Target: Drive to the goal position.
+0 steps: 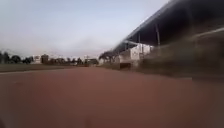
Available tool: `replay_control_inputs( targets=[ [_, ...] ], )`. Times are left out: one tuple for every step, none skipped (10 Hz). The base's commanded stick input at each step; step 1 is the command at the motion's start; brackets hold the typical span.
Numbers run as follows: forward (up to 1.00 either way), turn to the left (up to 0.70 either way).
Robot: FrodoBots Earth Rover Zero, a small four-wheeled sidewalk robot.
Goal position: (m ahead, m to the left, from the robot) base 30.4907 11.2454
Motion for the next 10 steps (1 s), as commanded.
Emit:
replay_control_inputs(
  targets=[
    [0.7,0.0],
    [0.7,0.0],
    [0.7,0.0],
    [0.7,0.0],
    [0.7,0.0],
    [0.7,0.0],
    [0.7,0.0],
    [0.7,0.0],
    [0.7,0.0],
    [0.7,0.0]
  ],
)
